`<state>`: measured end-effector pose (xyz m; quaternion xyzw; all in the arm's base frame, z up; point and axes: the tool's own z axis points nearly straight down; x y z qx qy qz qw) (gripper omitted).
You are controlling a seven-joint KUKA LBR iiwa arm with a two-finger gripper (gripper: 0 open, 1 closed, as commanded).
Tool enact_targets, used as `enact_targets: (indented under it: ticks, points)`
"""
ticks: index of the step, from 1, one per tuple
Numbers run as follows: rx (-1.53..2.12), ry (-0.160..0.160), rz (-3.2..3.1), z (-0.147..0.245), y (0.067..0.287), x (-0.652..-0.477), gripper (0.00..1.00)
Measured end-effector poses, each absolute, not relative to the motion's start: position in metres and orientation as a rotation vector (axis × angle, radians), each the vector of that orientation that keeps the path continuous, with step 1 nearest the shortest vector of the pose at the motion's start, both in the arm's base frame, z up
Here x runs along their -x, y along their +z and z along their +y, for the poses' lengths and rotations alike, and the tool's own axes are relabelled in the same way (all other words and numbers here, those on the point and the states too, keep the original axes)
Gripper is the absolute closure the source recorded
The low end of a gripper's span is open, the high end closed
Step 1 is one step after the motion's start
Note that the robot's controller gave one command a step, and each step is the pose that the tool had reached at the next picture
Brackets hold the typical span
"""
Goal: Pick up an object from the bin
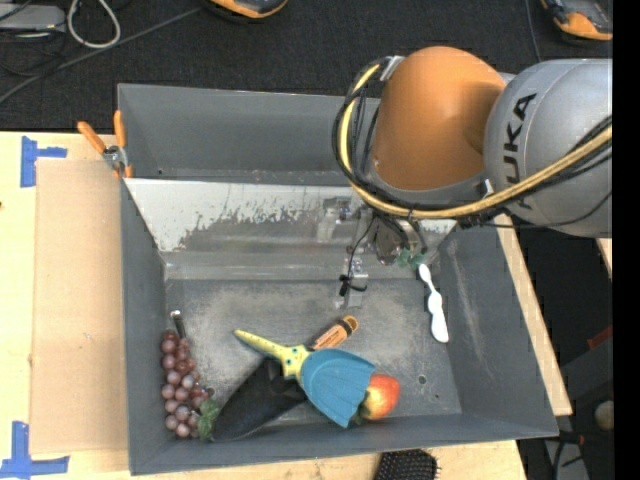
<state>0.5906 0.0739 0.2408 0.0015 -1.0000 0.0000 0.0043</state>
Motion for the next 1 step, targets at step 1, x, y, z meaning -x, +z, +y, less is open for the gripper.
enact_targets:
  ticks: [1]
  points:
    - [0.0,-0.002,-3.141,0.0732,0.2459,-0.5918,0.0]
